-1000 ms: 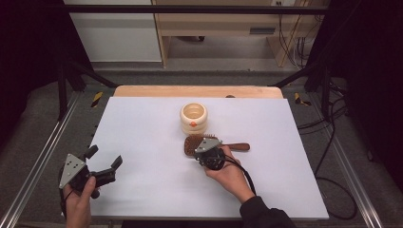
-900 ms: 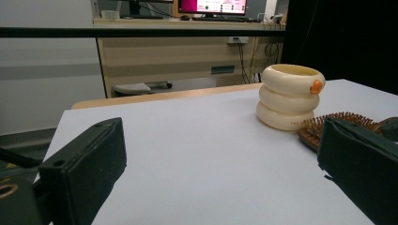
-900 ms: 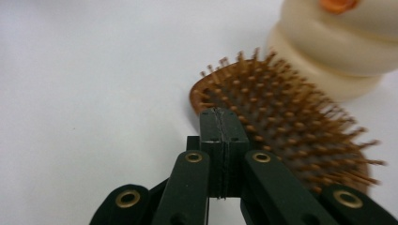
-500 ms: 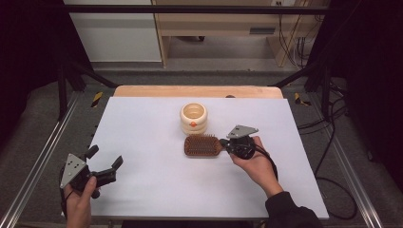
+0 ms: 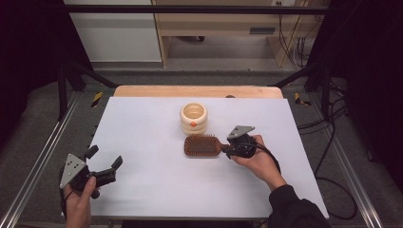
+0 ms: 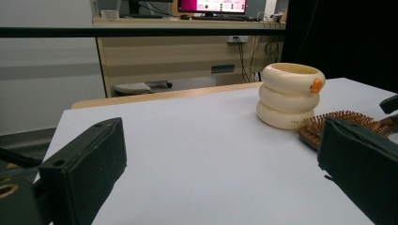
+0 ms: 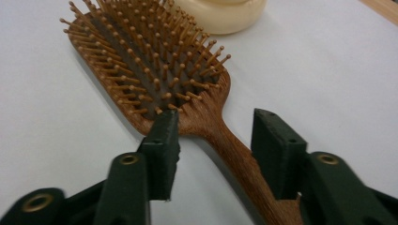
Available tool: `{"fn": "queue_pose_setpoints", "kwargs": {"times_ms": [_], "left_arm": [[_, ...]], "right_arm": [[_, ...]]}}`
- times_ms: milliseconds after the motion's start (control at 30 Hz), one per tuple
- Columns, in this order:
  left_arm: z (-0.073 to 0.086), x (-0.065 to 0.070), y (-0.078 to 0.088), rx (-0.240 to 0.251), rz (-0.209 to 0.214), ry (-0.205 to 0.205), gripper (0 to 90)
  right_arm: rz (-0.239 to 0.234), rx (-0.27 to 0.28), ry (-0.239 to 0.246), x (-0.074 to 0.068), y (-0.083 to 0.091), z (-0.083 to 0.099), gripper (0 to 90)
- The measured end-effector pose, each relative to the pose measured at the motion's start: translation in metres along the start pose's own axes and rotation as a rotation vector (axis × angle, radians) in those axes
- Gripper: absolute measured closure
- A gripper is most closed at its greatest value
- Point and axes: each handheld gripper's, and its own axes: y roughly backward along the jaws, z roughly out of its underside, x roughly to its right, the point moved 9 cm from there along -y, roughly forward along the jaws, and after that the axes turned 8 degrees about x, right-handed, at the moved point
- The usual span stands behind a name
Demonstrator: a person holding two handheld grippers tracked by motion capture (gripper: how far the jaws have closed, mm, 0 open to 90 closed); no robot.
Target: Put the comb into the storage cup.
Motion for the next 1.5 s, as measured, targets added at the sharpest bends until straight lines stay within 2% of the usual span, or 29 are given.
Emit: {"fn": "queue_pose_setpoints", "kwargs": {"times_ms": [233,333,500,733,1100,1500], "left_arm": [[0.000,0.000,0.000,-0.002,0.002,-0.001,1.7],[0.001,0.000,-0.001,-0.003,0.002,-0.001,1.7],[0.001,0.001,-0.001,-0.005,0.004,-0.002,1.7],[0.002,0.001,-0.002,-0.009,0.009,0.001,1.8],[0.003,0.002,-0.002,-0.013,0.013,-0.001,1.9],[0.003,0.003,-0.002,-0.016,0.015,-0.001,2.1]], "right_arm": [[-0.026,-0.028,-0.017,0.005,-0.008,0.006,33.6],[-0.067,-0.032,-0.027,0.004,-0.012,0.008,28.2],[-0.091,-0.051,-0.004,0.003,-0.019,0.014,33.9],[-0.124,-0.034,0.017,0.000,-0.022,0.013,42.1],[-0.146,-0.026,0.054,-0.003,-0.021,0.014,46.3],[-0.162,-0.031,0.060,-0.006,-0.020,0.015,46.0]]}}
